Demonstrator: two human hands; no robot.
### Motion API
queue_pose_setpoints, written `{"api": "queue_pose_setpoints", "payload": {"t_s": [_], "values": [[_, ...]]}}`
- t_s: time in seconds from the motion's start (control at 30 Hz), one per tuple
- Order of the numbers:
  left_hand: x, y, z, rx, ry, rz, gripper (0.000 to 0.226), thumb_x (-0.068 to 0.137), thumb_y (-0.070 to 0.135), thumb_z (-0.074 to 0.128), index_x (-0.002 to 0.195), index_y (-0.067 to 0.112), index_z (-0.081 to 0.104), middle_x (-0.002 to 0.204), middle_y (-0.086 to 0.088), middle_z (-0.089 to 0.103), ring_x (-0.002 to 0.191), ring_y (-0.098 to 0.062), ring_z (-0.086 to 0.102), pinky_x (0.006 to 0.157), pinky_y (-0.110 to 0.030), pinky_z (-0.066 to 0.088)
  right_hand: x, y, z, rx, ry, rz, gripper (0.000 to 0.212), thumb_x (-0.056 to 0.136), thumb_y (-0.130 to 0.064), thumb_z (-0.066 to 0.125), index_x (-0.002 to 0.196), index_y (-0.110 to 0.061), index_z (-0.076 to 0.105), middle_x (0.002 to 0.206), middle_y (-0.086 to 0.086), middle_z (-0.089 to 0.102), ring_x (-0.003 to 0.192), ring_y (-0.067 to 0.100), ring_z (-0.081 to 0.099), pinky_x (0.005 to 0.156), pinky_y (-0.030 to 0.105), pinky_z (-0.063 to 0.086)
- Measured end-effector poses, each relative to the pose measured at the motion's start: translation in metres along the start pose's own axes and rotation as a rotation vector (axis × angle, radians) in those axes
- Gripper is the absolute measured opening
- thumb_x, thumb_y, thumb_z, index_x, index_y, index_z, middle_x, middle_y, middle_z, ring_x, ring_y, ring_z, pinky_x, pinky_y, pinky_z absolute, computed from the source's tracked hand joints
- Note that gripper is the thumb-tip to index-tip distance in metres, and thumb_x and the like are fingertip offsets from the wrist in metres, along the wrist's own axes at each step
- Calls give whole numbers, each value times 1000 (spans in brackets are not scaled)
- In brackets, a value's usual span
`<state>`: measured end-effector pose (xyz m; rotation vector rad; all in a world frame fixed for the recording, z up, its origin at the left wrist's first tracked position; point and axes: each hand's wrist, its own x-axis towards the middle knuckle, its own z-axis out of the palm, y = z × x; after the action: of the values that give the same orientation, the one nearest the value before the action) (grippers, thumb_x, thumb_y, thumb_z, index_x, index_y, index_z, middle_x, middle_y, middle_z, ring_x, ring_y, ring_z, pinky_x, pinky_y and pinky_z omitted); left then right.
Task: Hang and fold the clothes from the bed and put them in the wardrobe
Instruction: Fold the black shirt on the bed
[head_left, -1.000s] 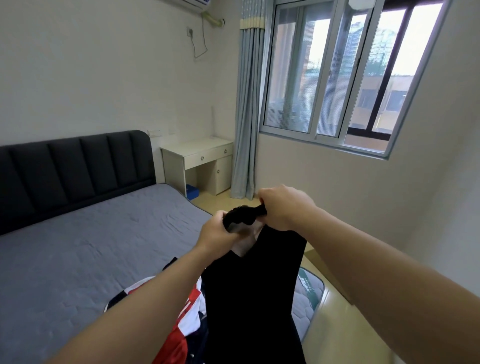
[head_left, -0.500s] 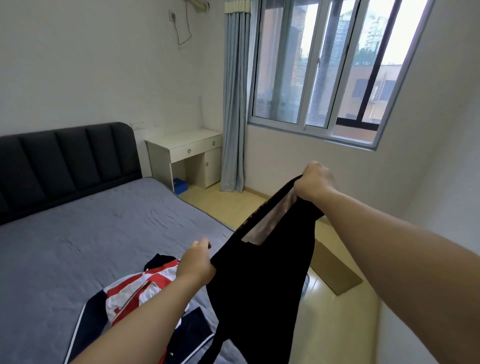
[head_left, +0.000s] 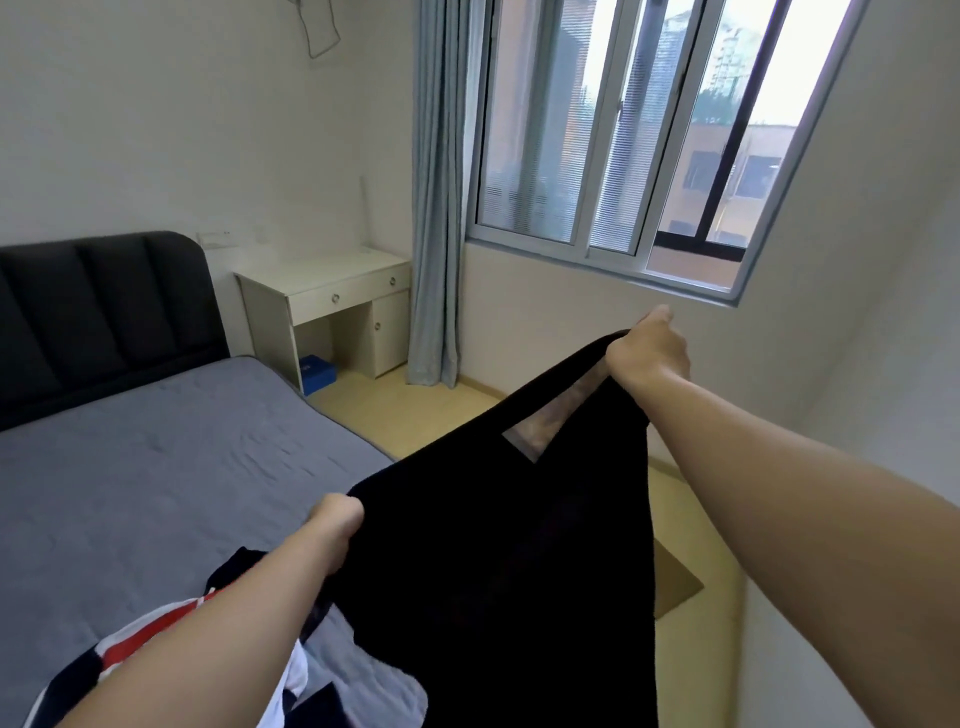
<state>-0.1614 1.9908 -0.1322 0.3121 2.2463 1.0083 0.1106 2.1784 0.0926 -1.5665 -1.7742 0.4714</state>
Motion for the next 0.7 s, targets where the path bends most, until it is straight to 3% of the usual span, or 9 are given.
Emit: {"api": "queue_pose_setpoints", "payload": {"t_s": [0.17, 0.23, 0.27, 0.33, 0.4, 0.5, 0.57, 0.63, 0.7], "values": [[31, 82, -5, 129, 78, 213, 32, 99, 29, 59, 108, -1, 65, 110, -22, 68, 99, -38, 65, 85, -41, 51, 66, 13, 10, -214, -20, -79, 39, 84, -15, 61, 120, -14, 46, 107, 14, 62, 99, 39, 62, 83, 44, 50], [31, 114, -15, 139, -73, 343, 34, 84, 37, 80, 99, 10, 66, 97, -11, 71, 91, -30, 68, 84, -41, 56, 96, 30, 6, -282, -17, -69, 30, 84, -16, 60, 111, -14, 48, 100, 13, 59, 94, 38, 60, 77, 42, 47], [32, 128, -17, 187, -141, 396, 36, 76, 29, 86, 99, 12, 65, 96, -8, 71, 91, -26, 69, 84, -42, 57, 112, 40, 6, -316, -21, -56, 23, 84, -15, 58, 105, -13, 48, 97, 13, 57, 91, 37, 58, 75, 41, 46], [34, 150, -17, 457, -190, 476, 33, 70, 7, 78, 99, 14, 63, 97, -7, 69, 91, -22, 67, 83, -41, 58, 143, 63, 8, -377, -43, -40, 12, 86, -12, 53, 97, -13, 47, 90, 11, 53, 84, 34, 54, 73, 39, 45], [36, 163, -12, 773, -126, 484, 19, 75, 2, 61, 87, 17, 61, 90, -4, 65, 82, -16, 62, 69, -30, 53, 172, 87, 14, -494, -97, -94, 5, 86, -8, 52, 88, -12, 49, 85, 9, 53, 76, 30, 55, 69, 37, 46], [38, 164, -5, 1012, 137, 400, 15, 79, 0, 54, 81, 13, 61, 83, -4, 59, 75, -21, 60, 57, -28, 46, 206, 118, 33, -741, -278, -436, 11, 88, -7, 53, 90, -16, 47, 91, 6, 56, 72, 24, 54, 62, 36, 46], [47, 153, 4, 850, 291, 292, 21, 81, -8, 49, 85, 8, 63, 84, -8, 57, 77, -28, 64, 53, -29, 48, 224, 134, 52, -896, -442, -723, 22, 91, -10, 54, 96, -21, 37, 98, 2, 56, 80, 26, 59, 63, 38, 47], [53, 139, 15, 364, 397, 145, 28, 82, -14, 45, 82, 8, 61, 91, -16, 59, 79, -37, 67, 55, -37, 58, 237, 141, 75, -950, -569, -896, 28, 91, -13, 58, 100, -24, 34, 97, -1, 55, 86, 27, 63, 64, 37, 49], [55, 130, 24, -154, 486, 51, 30, 86, -14, 44, 81, 10, 60, 106, -23, 60, 90, -49, 65, 64, -55, 61, 243, 138, 97, -914, -651, -957, 26, 90, -15, 60, 107, -25, 44, 92, -4, 54, 83, 23, 60, 60, 33, 46]]}}
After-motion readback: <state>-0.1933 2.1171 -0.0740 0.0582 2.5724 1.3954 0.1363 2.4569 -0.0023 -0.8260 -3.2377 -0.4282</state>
